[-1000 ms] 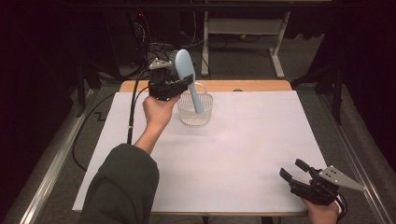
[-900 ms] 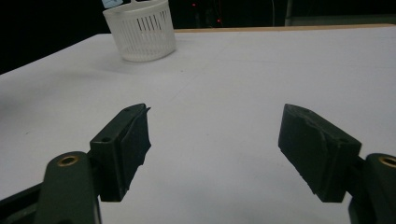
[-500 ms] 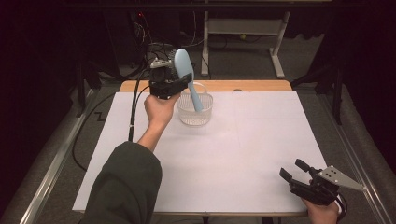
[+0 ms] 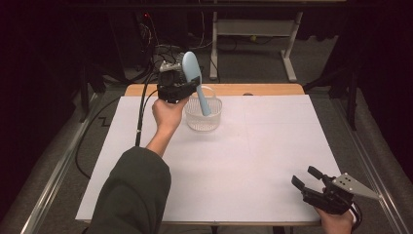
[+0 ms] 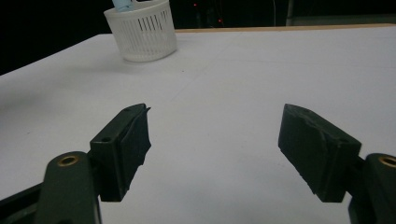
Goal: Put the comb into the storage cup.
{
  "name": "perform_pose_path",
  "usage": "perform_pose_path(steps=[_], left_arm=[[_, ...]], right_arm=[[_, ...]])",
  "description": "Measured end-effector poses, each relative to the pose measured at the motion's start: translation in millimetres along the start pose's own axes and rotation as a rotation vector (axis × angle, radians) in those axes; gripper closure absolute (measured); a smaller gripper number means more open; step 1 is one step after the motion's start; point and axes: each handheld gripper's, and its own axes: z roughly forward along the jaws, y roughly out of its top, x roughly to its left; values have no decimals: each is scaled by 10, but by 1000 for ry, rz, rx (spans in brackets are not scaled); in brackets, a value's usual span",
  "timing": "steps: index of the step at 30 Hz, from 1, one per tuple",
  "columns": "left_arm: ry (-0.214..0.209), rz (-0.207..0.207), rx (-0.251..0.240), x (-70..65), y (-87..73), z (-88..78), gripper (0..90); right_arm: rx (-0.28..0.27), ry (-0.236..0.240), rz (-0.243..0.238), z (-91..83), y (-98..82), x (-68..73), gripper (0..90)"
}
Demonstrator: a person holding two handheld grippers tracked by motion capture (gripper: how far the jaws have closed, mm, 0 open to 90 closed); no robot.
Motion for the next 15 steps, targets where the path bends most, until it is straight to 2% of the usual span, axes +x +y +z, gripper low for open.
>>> perform_pose_path(steps=[15], left_arm=[[14, 17, 25, 3, -49, 109, 533]], right_arm=[[-6, 7, -4, -1, 0, 0, 260]])
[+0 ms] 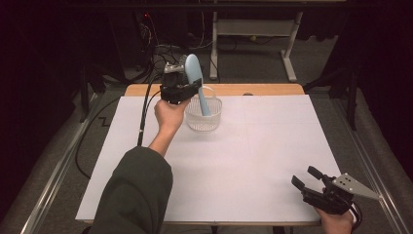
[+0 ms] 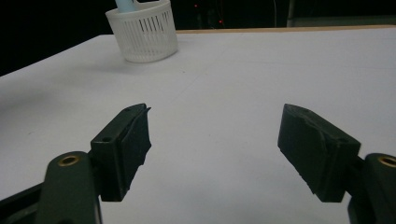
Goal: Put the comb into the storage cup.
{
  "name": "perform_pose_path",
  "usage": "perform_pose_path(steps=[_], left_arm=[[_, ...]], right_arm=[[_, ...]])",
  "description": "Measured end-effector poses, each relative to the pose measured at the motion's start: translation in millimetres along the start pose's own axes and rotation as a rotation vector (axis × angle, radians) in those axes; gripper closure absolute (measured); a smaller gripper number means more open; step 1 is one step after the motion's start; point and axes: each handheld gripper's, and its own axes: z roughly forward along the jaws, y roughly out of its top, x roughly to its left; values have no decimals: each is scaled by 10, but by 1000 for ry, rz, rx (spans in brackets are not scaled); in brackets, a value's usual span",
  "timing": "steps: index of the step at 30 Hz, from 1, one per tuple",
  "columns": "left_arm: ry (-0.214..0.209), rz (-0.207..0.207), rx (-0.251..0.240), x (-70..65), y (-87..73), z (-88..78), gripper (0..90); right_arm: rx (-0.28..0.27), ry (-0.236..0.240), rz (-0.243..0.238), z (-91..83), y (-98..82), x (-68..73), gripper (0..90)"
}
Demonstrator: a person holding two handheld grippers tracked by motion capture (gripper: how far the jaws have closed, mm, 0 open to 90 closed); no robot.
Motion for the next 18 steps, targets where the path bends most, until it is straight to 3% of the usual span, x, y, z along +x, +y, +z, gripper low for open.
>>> perform_pose_path(steps=[18], left_arm=[[5, 11, 23, -21, -66, 123, 533]], right_arm=[[6, 1, 4, -1, -1, 2, 259]])
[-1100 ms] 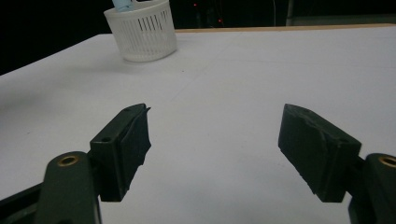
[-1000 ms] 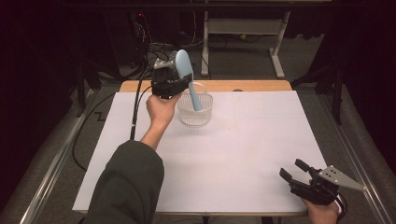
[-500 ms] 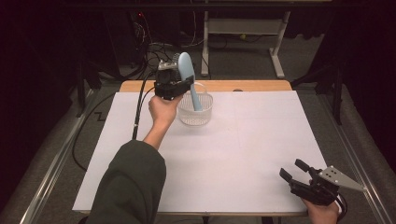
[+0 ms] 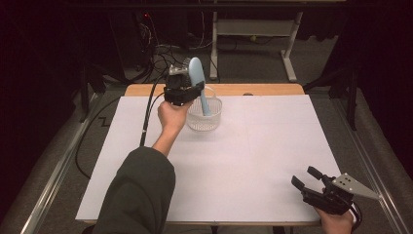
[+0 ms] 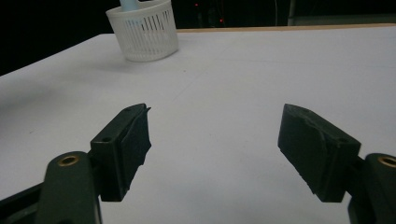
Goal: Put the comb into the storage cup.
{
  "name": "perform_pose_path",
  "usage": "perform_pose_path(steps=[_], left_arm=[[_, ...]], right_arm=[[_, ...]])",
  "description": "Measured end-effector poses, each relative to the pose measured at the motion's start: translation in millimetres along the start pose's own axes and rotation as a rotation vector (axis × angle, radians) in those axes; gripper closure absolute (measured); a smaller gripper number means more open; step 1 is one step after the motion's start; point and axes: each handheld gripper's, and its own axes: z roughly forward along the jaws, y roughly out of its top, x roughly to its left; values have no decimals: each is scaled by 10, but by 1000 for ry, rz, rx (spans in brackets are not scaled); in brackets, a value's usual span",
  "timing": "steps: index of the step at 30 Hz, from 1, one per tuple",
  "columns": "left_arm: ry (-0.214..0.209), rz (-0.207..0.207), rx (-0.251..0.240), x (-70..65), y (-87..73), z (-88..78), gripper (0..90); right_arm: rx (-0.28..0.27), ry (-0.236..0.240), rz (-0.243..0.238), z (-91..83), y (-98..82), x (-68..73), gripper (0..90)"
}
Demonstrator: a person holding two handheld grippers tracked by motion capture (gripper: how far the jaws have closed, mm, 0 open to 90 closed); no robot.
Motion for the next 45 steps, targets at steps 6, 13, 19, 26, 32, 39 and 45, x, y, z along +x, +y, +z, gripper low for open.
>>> perform_pose_path(steps=[6, 13, 19, 26, 32, 39, 45], left_arm=[[6, 2, 6, 1, -31, 36, 532], [15, 6, 12, -13, -68, 107, 531], [21, 14, 30, -59, -117, 214, 530], [29, 21, 35, -105, -159, 294, 530], [42, 35, 41, -149, -209, 356, 527], [38, 4, 40, -131, -294, 418, 526], [39, -10, 42, -103, -323, 425, 526]], right_arm=[[1, 1, 0, 2, 0, 0, 259], [0, 1, -1, 2, 0, -1, 259], [2, 3, -1, 2, -1, -3, 259], [7, 9, 0, 7, -3, -3, 259], [9, 11, 2, 14, -5, -6, 259], [8, 14, 3, 12, -5, -8, 258], [9, 13, 4, 14, -5, -6, 258]])
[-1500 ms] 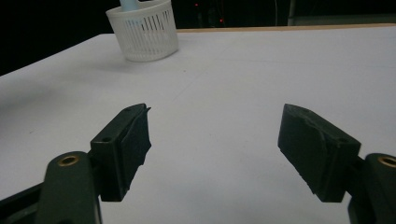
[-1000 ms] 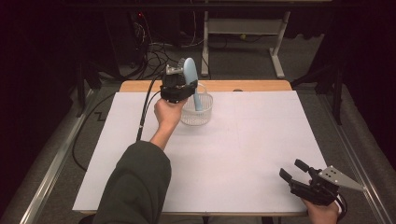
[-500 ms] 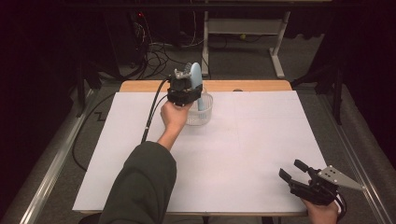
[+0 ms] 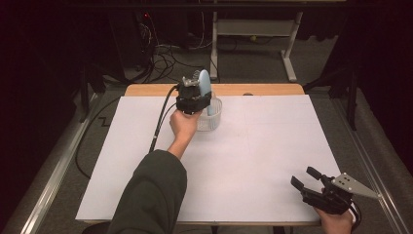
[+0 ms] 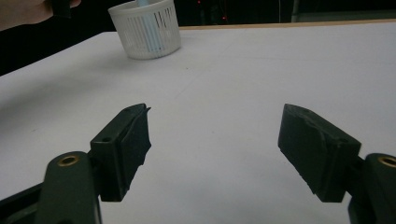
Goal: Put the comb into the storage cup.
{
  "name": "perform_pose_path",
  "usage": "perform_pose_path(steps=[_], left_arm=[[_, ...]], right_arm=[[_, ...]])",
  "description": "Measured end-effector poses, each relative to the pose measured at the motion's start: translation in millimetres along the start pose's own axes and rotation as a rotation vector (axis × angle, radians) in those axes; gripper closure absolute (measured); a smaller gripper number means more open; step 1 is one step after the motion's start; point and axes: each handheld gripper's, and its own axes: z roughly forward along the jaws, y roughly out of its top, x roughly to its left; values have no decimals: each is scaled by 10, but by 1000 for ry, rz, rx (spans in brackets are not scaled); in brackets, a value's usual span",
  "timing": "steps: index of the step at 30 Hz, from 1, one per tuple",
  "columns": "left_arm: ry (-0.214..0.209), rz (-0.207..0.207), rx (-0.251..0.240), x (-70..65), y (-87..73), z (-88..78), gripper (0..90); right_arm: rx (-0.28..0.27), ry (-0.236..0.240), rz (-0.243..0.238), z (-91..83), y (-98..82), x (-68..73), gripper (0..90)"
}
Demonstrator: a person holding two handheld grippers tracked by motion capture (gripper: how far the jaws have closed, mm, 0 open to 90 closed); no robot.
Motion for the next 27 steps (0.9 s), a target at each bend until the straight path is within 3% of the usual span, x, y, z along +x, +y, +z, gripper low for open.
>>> perform_pose_path(steps=[10, 20, 27], left_arm=[[7, -16, -15, -7, -58, 20, 523], [-2, -22, 7, 63, -69, -28, 508], [6, 22, 20, 45, -78, -46, 498]], right_arm=[[0, 0, -2, -1, -1, -1, 258], [5, 1, -2, 2, 0, 4, 258], [7, -1, -4, 8, -1, 3, 258]])
